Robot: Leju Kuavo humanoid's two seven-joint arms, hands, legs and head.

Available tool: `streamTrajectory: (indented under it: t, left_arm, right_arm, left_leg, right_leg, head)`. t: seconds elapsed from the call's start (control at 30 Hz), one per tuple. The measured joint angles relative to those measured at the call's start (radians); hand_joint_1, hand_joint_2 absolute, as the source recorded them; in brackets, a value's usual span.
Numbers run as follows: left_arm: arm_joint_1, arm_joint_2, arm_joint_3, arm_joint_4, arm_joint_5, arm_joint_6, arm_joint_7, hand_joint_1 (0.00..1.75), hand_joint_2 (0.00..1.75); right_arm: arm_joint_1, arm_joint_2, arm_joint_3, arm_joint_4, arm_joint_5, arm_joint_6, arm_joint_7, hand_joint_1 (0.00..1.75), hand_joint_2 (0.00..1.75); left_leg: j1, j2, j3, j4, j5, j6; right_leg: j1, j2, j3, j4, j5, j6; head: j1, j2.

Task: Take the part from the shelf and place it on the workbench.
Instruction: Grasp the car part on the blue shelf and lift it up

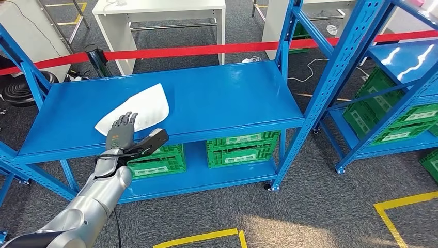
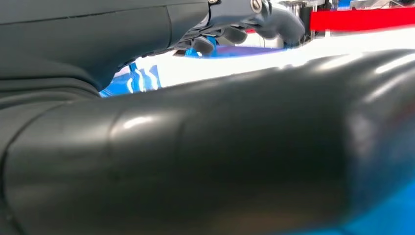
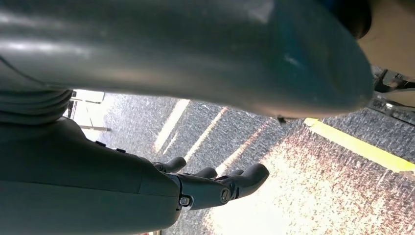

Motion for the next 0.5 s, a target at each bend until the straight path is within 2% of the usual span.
streamTrajectory:
  t: [0.03, 0.07, 0.1, 0.13, 0.17, 0.2, 0.23, 0.27, 0.3, 0.33, 0.37, 0.5]
  left_arm:
    - [-0.001, -0.001, 0.0, 0.0, 0.0, 0.0, 0.0, 0.0, 0.0]
    - [0.0, -0.001, 0.0, 0.001, 0.0, 0.0, 0.0, 0.0, 0.0]
    - [0.002, -0.001, 0.0, 0.001, 0.0, 0.0, 0.0, 0.0, 0.0]
    - [0.003, -0.001, 0.0, 0.002, 0.001, 0.0, 0.0, 0.0, 0.0]
    - [0.003, -0.001, 0.0, 0.003, 0.001, 0.0, 0.0, 0.0, 0.0]
    - [0.003, -0.001, 0.0, 0.003, 0.002, 0.0, 0.0, 0.0, 0.0]
    - [0.002, -0.001, 0.0, 0.003, 0.002, 0.0, 0.0, 0.0, 0.0]
    - [0.002, 0.0, 0.0, 0.002, 0.002, 0.0, 0.0, 0.0, 0.0]
    - [0.003, 0.0, 0.0, 0.002, 0.001, 0.001, -0.001, 0.0, 0.0]
    - [0.004, 0.0, 0.0, 0.002, -0.002, 0.001, -0.002, 0.0, 0.0]
    - [0.006, 0.0, 0.0, 0.002, -0.008, 0.001, -0.002, 0.0, 0.0]
    - [0.006, 0.0, 0.0, 0.002, -0.016, 0.001, 0.003, 0.0, 0.0]
  right_arm:
    - [0.0, 0.0, 0.0, 0.0, 0.0, 0.0, -0.002, 0.0, 0.0]
    - [0.0, 0.0, 0.0, 0.0, 0.0, 0.0, -0.008, 0.0, 0.0]
    - [0.0, 0.0, 0.0, 0.0, 0.0, 0.0, -0.017, 0.0, 0.0]
    - [0.0, 0.0, 0.0, 0.0, 0.0, 0.0, -0.029, 0.0, 0.0]
    - [0.0, -0.001, 0.0, 0.0, 0.0, 0.0, -0.038, 0.0, 0.0]
    - [0.001, 0.001, 0.0, 0.001, 0.0, 0.001, -0.042, 0.0, 0.0]
    - [0.001, 0.001, 0.0, 0.002, 0.0, 0.001, -0.042, 0.0, 0.0]
    - [0.001, 0.002, 0.0, 0.003, 0.0, 0.002, -0.041, 0.0, 0.0]
    - [0.002, 0.003, 0.0, 0.004, 0.0, 0.002, -0.039, 0.0, 0.0]
    - [0.003, 0.004, 0.0, 0.004, 0.001, 0.003, -0.037, 0.0, 0.0]
    - [0.004, 0.005, 0.0, 0.005, 0.001, 0.003, -0.031, 0.0, 0.0]
    - [0.005, 0.008, 0.0, 0.005, 0.0, 0.005, -0.002, 0.0, 0.0]
  left_leg:
    - [0.0, 0.0, 0.0, 0.001, 0.0, -0.001]
    - [0.002, 0.001, -0.001, 0.002, -0.002, -0.004]
    - [0.005, 0.001, 0.0, 0.005, -0.005, -0.009]
    - [0.011, 0.001, 0.0, 0.01, -0.009, -0.016]
    - [0.018, 0.0, 0.0, 0.019, -0.017, -0.025]
    - [0.024, -0.001, -0.002, 0.028, -0.025, -0.037]
    - [0.026, -0.001, -0.007, 0.041, -0.033, -0.048]
    - [0.025, -0.002, -0.014, 0.052, -0.041, -0.059]
    - [0.022, -0.002, -0.021, 0.059, -0.047, -0.067]
    - [0.02, -0.002, -0.026, 0.064, -0.052, -0.072]
    - [0.018, -0.002, -0.027, 0.061, -0.055, -0.073]
    - [0.015, -0.002, -0.011, 0.033, -0.05, -0.067]
  right_leg:
    - [-0.001, 0.0, -0.027, 0.056, -0.027, 0.001]
    - [-0.004, 0.0, -0.048, 0.097, -0.041, 0.005]
    - [-0.008, -0.001, -0.056, 0.11, -0.04, 0.009]
    - [-0.013, -0.001, -0.047, 0.087, -0.02, 0.015]
    - [-0.02, -0.002, -0.023, 0.033, 0.011, 0.023]
    - [-0.024, -0.001, -0.001, -0.017, 0.031, 0.032]
    - [-0.026, -0.002, 0.014, -0.06, 0.034, 0.032]
    - [-0.027, 0.0, 0.02, -0.08, 0.031, 0.025]
    - [-0.026, 0.001, 0.016, -0.077, 0.02, 0.012]
    - [-0.027, 0.001, 0.013, -0.077, 0.017, -0.003]
    - [-0.029, 0.002, 0.012, -0.072, 0.023, -0.01]
    - [-0.03, 0.009, 0.013, -0.073, 0.02, -0.018]
  head:
    - [0.0, 0.0]
    - [0.0, 0.0]
    - [0.0, 0.0]
    - [0.0, 0.0]
    - [0.0, 0.0]
    - [0.002, 0.0]
    - [0.006, 0.0]
    - [0.008, 0.0]
    - [0.009, 0.0]
    - [0.009, 0.0]
    - [0.005, 0.0]
    - [0.003, 0.0]
